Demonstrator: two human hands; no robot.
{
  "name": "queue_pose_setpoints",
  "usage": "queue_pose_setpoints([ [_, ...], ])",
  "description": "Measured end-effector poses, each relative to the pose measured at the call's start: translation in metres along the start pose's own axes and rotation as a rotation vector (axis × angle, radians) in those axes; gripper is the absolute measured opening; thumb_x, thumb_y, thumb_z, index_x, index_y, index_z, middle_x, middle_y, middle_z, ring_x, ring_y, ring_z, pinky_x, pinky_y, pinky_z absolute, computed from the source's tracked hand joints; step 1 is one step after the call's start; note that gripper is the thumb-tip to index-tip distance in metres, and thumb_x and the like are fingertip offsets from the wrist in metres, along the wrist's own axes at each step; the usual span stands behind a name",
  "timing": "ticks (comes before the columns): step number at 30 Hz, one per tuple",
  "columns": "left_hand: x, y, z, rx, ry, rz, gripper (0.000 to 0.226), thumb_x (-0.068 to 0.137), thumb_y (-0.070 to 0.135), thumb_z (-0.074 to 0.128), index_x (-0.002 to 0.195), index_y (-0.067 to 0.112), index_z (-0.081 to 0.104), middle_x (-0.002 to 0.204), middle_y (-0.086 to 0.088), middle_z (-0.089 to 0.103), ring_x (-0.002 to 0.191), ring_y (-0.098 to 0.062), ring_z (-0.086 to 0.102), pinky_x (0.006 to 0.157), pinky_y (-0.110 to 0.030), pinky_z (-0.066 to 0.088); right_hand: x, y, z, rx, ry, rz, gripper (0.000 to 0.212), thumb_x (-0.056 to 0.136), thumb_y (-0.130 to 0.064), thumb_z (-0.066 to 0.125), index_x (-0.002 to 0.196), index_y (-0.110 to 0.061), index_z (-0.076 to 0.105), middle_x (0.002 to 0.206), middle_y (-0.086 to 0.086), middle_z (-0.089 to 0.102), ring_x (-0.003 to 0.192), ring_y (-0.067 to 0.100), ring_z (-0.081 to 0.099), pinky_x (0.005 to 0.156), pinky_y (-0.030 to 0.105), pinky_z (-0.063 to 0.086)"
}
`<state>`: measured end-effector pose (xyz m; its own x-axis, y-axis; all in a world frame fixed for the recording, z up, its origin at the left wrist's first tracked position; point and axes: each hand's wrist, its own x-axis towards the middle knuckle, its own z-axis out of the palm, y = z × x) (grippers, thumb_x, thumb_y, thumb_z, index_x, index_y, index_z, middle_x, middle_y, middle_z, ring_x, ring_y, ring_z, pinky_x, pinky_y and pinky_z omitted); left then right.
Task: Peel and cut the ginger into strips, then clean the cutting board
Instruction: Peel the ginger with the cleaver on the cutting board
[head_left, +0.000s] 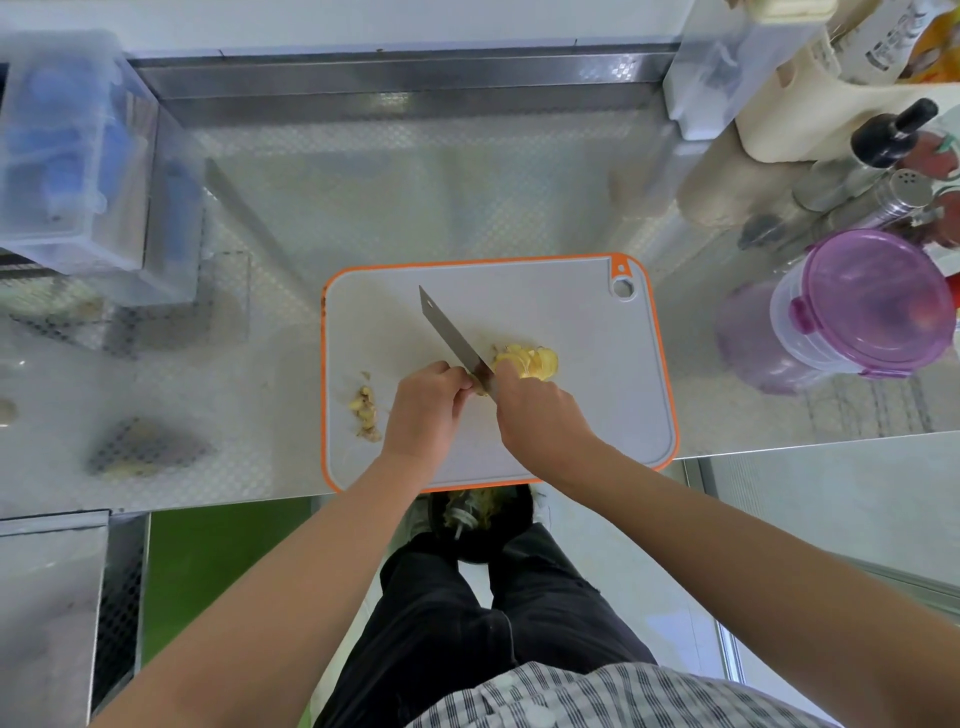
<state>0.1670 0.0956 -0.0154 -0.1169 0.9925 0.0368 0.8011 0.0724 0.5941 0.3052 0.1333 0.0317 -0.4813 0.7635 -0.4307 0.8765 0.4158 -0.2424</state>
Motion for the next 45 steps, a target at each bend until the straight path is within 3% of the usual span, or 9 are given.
queue_pose_setpoints([
  [4, -0.001, 0.001, 0.000, -0.012, 0.001, -0.016, 0.011, 0.076, -0.003, 0.074, 0.072, 0.006, 0.070, 0.064, -0.008, 0.062, 0.052, -0.028, 0.058, 0.052, -0.024, 0.041, 0.012, -0.004, 0.002, 0.052, -0.002, 0.006, 0.023, 0.093, -0.001, 0.037, 0.115, -0.008, 0.039, 0.076, 0.004, 0.046, 0.062, 0.026, 0.046, 0.057, 0.032, 0.035],
  [9, -0.002, 0.003, -0.002, -0.009, 0.004, 0.001, 0.008, 0.075, 0.000, 0.076, 0.077, 0.006, 0.072, 0.069, -0.008, 0.065, 0.057, -0.027, 0.061, 0.058, -0.021, 0.039, 0.015, -0.003, 0.009, 0.028, -0.010, 0.010, 0.018, 0.095, -0.005, 0.037, 0.113, -0.008, 0.038, 0.075, 0.004, 0.047, 0.062, 0.027, 0.048, 0.056, 0.033, 0.034],
  [13, -0.002, 0.002, -0.001, -0.015, 0.022, -0.014, 0.008, 0.077, 0.000, 0.075, 0.080, 0.007, 0.074, 0.070, -0.007, 0.064, 0.058, -0.025, 0.060, 0.060, -0.020, 0.040, 0.013, 0.005, 0.005, 0.109, -0.015, 0.008, 0.015, 0.100, -0.015, 0.037, 0.113, -0.009, 0.038, 0.086, 0.009, 0.059, 0.075, 0.034, 0.059, 0.060, 0.036, 0.040],
  [21, 0.000, 0.009, -0.001, -0.082, 0.073, -0.126, 0.013, 0.077, -0.002, 0.072, 0.079, 0.011, 0.075, 0.070, -0.004, 0.065, 0.061, -0.022, 0.060, 0.060, -0.022, 0.038, -0.008, 0.013, -0.013, 0.123, 0.069, -0.009, 0.009, 0.100, -0.019, 0.037, 0.105, -0.011, 0.034, 0.071, 0.005, 0.046, 0.060, 0.031, 0.042, 0.056, 0.033, 0.032],
  [24, 0.000, 0.009, 0.000, -0.123, 0.071, -0.176, 0.006, 0.079, 0.006, 0.073, 0.083, 0.011, 0.074, 0.077, -0.005, 0.071, 0.071, -0.024, 0.066, 0.067, -0.032, 0.051, -0.013, 0.012, -0.010, 0.030, 0.032, -0.014, 0.022, 0.100, -0.017, 0.035, 0.119, -0.008, 0.033, 0.074, 0.006, 0.046, 0.063, 0.031, 0.041, 0.058, 0.033, 0.032],
  [28, 0.000, 0.009, 0.000, -0.150, 0.077, -0.216, 0.005, 0.080, 0.013, 0.075, 0.083, 0.010, 0.073, 0.078, -0.005, 0.071, 0.072, -0.024, 0.066, 0.070, -0.038, 0.054, -0.013, 0.010, -0.004, 0.031, 0.029, 0.007, 0.024, 0.099, -0.013, 0.036, 0.122, -0.008, 0.031, 0.075, 0.006, 0.049, 0.063, 0.030, 0.044, 0.057, 0.033, 0.033],
  [39, 0.001, 0.008, 0.002, -0.108, 0.071, -0.182, 0.005, 0.078, 0.002, 0.074, 0.079, 0.007, 0.075, 0.075, -0.008, 0.069, 0.066, -0.027, 0.064, 0.064, -0.032, 0.050, -0.004, 0.000, -0.003, 0.108, 0.026, 0.044, 0.013, 0.097, -0.008, 0.037, 0.110, -0.009, 0.036, 0.063, -0.002, 0.035, 0.057, 0.023, 0.040, 0.055, 0.033, 0.031],
  [45, 0.002, 0.006, 0.001, -0.134, 0.084, -0.216, 0.006, 0.079, 0.001, 0.072, 0.080, 0.006, 0.075, 0.078, -0.010, 0.070, 0.069, -0.028, 0.065, 0.067, -0.036, 0.052, 0.003, -0.009, 0.000, 0.133, 0.035, 0.077, 0.017, 0.096, -0.004, 0.038, 0.112, -0.009, 0.036, 0.072, 0.004, 0.045, 0.063, 0.028, 0.049, 0.057, 0.034, 0.037],
])
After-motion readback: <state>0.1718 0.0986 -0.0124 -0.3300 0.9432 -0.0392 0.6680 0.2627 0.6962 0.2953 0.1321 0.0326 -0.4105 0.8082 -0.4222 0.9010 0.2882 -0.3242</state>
